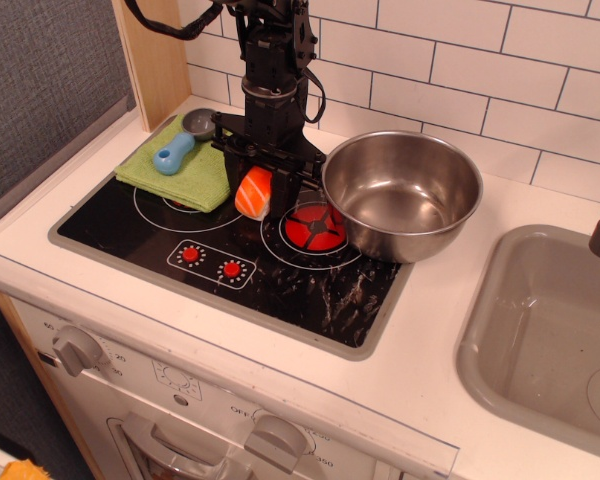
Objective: Place the cake next to the green cloth.
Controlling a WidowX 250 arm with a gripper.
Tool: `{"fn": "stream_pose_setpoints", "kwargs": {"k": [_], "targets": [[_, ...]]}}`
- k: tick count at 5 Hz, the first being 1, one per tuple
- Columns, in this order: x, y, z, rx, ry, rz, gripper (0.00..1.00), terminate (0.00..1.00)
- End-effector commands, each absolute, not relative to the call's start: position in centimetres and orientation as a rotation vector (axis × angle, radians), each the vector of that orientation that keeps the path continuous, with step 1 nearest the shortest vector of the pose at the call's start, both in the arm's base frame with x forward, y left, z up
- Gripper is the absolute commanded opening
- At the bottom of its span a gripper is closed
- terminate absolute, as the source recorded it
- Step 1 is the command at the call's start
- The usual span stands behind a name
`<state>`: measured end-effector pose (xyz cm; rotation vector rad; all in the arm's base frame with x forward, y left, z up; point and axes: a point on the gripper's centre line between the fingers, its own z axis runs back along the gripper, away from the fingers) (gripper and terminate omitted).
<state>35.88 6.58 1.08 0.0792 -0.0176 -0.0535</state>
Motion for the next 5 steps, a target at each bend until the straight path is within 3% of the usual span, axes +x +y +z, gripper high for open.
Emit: {"fn": "stream_pose_setpoints", "kwargs": {"k": [1, 2, 4, 5], "targets": [[36.7, 6.2, 3.4, 0.048, -0.076, -0.088, 1.0, 0.0], [37.0, 6.3, 4.7, 0.044, -0.123, -0.116, 1.0, 0.0], [35.4, 6.4, 9.6, 0.043, -0.224, -0.173, 1.0, 0.0], [34.6, 6.6, 10.1, 0.041, -0.231, -0.165, 1.0, 0.0]]}}
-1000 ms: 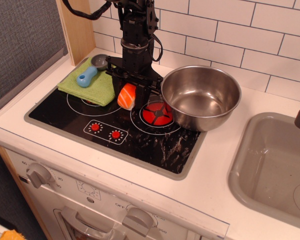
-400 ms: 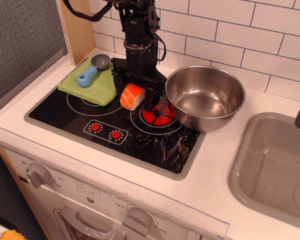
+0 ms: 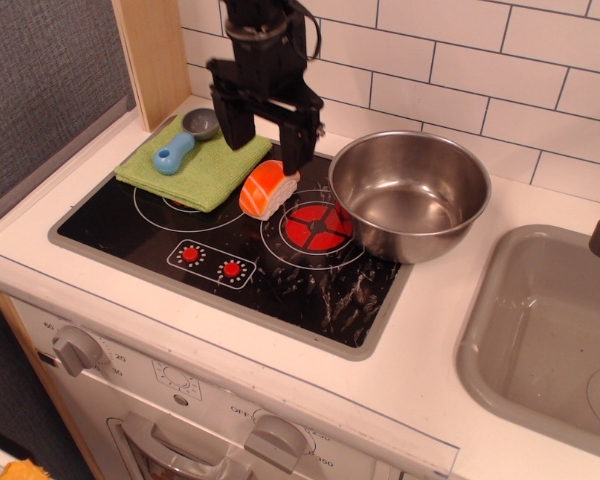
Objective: Place the cake next to the green cloth.
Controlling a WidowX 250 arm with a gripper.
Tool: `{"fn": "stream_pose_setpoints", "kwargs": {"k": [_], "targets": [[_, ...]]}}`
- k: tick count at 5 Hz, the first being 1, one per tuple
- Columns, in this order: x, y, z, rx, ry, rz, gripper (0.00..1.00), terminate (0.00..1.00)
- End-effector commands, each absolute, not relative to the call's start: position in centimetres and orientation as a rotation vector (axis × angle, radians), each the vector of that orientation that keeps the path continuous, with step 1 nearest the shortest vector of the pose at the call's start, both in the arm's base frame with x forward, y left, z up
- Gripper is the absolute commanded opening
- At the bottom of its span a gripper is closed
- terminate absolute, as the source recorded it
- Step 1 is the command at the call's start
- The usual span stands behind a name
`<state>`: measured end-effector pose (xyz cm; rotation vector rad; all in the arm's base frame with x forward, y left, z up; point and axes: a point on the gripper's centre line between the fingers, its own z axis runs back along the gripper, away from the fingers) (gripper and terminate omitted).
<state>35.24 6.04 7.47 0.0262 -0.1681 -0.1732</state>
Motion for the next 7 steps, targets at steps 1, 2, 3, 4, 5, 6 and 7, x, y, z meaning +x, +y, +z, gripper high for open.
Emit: {"fn": "stream_pose_setpoints", "kwargs": {"k": [1, 2, 3, 4, 5, 6, 7], "targets": [[34.15, 7.13, 10.15, 0.035, -0.196, -0.199, 1.0, 0.0], [34.15, 7.13, 10.15, 0.035, -0.196, -0.199, 1.0, 0.0], [34.15, 7.13, 10.15, 0.035, -0.196, -0.199, 1.0, 0.0], [34.15, 7.13, 10.15, 0.035, -0.196, -0.199, 1.0, 0.0], [34.15, 7.13, 10.15, 0.035, -0.196, -0.199, 1.0, 0.0], [34.15, 7.13, 10.15, 0.035, -0.196, -0.199, 1.0, 0.0], [34.15, 7.13, 10.15, 0.035, -0.196, -0.199, 1.0, 1.0]]}}
